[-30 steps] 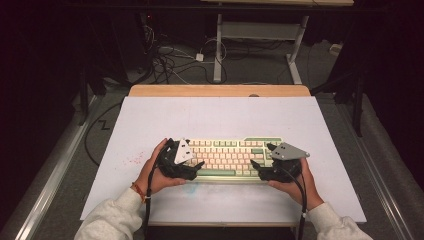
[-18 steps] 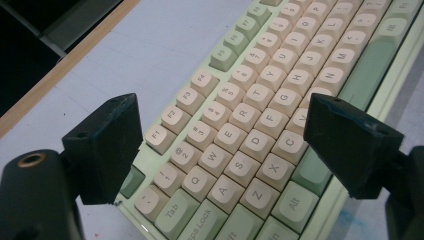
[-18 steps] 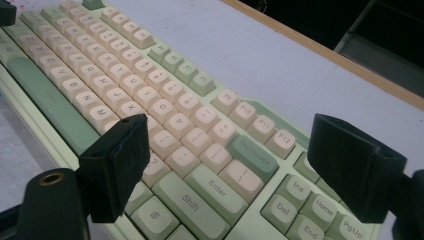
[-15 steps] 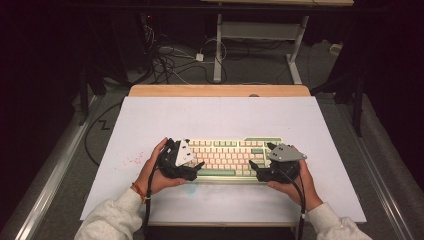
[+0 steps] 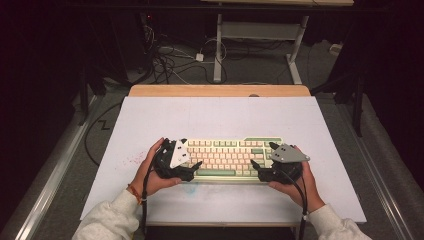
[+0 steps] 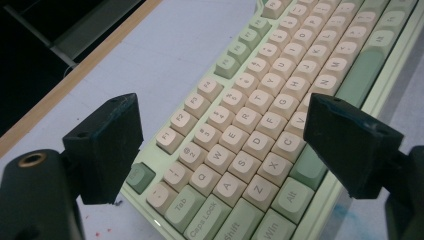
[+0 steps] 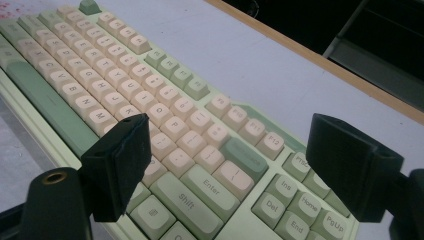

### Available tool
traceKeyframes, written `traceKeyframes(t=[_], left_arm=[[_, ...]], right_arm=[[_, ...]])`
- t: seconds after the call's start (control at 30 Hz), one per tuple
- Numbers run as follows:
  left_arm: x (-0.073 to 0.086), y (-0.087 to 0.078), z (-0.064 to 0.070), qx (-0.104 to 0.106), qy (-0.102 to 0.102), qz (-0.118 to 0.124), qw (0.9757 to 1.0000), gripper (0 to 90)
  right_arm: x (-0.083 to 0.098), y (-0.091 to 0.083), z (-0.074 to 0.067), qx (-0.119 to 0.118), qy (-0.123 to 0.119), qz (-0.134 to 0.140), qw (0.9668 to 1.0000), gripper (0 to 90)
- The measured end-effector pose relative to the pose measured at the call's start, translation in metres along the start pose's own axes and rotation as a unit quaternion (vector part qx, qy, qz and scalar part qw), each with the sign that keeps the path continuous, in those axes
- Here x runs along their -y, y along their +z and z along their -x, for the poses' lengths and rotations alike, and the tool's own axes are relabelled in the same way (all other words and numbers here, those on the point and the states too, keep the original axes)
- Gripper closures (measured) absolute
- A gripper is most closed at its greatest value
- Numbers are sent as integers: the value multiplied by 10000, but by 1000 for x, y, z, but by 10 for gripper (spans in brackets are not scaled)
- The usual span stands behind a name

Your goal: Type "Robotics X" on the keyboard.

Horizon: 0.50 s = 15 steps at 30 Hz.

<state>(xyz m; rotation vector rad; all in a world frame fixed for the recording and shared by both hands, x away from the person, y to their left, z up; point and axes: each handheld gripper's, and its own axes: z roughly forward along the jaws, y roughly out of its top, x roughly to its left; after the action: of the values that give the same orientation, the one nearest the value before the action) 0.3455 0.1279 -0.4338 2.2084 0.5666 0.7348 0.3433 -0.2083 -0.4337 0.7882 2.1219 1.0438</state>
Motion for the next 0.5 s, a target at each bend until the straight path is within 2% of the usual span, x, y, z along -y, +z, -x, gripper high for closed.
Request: traceKeyframes(t=[0.17, 0.27, 0.5], left_arm=[[2, -2, 2, -115, 39, -59, 9999, 149], [4, -3, 3, -87, 32, -29, 10000, 149], [5, -5, 6, -146, 157, -98, 9997, 149]], right_arm=[[0, -2, -3, 21, -60, 3, 10000, 185], [0, -3, -4, 44, -114, -17, 9999, 185], [0, -7, -5, 53, -162, -13, 9999, 189]])
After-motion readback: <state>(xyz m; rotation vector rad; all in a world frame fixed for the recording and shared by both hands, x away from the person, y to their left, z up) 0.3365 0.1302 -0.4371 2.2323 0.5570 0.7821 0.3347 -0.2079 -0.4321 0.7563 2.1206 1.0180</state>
